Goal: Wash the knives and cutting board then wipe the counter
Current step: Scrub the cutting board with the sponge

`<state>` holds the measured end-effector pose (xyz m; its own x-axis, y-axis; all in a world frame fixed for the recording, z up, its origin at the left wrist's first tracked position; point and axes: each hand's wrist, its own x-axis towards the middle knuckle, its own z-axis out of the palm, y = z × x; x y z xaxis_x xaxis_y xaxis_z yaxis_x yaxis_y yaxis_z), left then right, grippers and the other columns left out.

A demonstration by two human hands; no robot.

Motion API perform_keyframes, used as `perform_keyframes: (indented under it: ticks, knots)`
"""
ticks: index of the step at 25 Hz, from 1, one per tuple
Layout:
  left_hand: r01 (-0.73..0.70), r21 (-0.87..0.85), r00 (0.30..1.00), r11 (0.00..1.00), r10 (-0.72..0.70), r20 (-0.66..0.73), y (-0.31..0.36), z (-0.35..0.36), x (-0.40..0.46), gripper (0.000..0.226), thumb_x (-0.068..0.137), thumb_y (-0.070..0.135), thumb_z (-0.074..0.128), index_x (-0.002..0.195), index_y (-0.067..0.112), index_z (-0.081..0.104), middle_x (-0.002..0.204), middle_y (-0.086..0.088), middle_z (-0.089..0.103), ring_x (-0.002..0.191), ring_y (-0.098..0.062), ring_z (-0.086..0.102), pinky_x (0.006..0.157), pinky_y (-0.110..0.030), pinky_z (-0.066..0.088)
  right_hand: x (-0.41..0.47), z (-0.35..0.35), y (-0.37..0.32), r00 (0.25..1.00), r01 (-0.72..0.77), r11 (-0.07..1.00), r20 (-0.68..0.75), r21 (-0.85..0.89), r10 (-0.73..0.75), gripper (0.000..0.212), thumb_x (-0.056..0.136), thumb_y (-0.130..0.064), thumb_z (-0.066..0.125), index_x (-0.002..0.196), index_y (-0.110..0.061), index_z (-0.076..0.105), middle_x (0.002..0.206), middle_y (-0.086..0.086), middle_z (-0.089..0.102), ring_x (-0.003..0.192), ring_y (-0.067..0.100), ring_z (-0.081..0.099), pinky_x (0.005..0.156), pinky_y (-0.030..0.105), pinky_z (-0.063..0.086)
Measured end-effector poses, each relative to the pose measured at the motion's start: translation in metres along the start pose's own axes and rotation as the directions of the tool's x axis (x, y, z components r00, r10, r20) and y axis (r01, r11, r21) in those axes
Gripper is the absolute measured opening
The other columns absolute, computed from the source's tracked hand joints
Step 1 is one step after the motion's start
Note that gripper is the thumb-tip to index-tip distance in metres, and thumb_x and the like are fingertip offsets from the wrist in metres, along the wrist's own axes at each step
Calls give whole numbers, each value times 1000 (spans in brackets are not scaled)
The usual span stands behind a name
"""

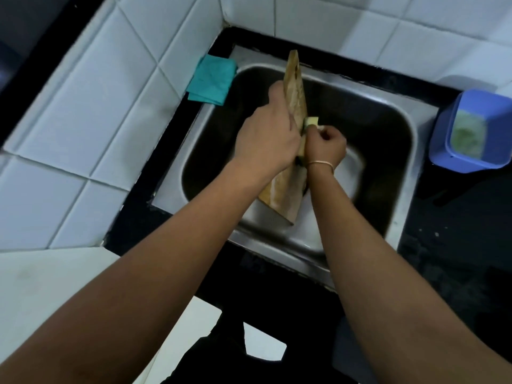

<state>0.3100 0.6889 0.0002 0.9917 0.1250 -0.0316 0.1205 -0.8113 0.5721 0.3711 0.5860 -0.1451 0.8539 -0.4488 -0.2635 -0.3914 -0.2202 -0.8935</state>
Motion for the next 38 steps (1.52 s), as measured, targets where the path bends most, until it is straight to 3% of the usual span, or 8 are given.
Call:
perform_keyframes:
  ticks: [4,8,14,20,23,27,33,38]
  knots:
    - [-8,-28,1000,1000,8,0,0,2,1,49,101,21,39,148,10,29,98,-7,65,66,-14,54,60,-30,41,33,7,35,986,-130,974,81,-187,147,22,87,-35,66,93,-15,75,94,5,73,86,17,63,71,19,37]
    - [-17,-55,1000,998,18,18,8,4,1,49,101,18,41,147,8,27,98,-9,67,70,-21,62,63,-41,51,20,-13,84,917,-331,902,131,-276,377,20,87,-34,68,93,-15,73,108,13,71,98,33,62,79,24,39]
    - [-10,-7,1000,1000,10,8,14,7,1,47,101,20,42,145,9,29,94,-8,66,68,-20,61,57,-34,45,49,9,36,956,-256,961,119,-107,268,16,83,-37,71,86,-22,72,96,6,74,89,25,67,84,32,55]
    - [4,-42,1000,999,-4,-7,7,6,2,48,101,21,41,146,9,29,93,-6,64,66,-17,57,55,-29,38,-2,-5,22,982,-141,962,157,234,106,19,58,-31,68,46,-27,54,45,-17,44,47,0,40,52,20,39]
    - [18,-100,1000,995,-17,16,7,3,0,43,101,20,38,142,10,31,98,-10,67,73,-24,62,65,-41,52,-35,-28,58,897,-409,907,226,99,380,10,50,-25,69,53,-19,61,56,-4,56,62,19,53,59,34,49]
    - [19,-143,1000,990,-16,22,13,2,-2,40,101,22,37,140,13,32,99,-10,67,78,-26,66,73,-49,56,-36,-45,89,697,-646,743,259,-176,668,41,74,-19,75,110,-2,65,105,20,66,98,37,66,90,53,55]
    - [149,-408,988,901,-125,86,11,4,-1,33,107,35,30,136,22,39,105,-1,63,88,-15,63,77,-36,51,-37,-34,-16,965,-233,948,169,215,199,20,72,-24,77,60,-18,61,63,-5,59,66,17,55,68,31,48]
    - [310,-647,951,696,-231,207,23,11,4,38,110,31,20,134,12,42,123,-11,54,115,-28,55,104,-46,45,-103,-59,-18,980,58,926,154,373,-123,28,71,-14,63,58,-21,40,56,-9,41,57,6,38,56,23,35]
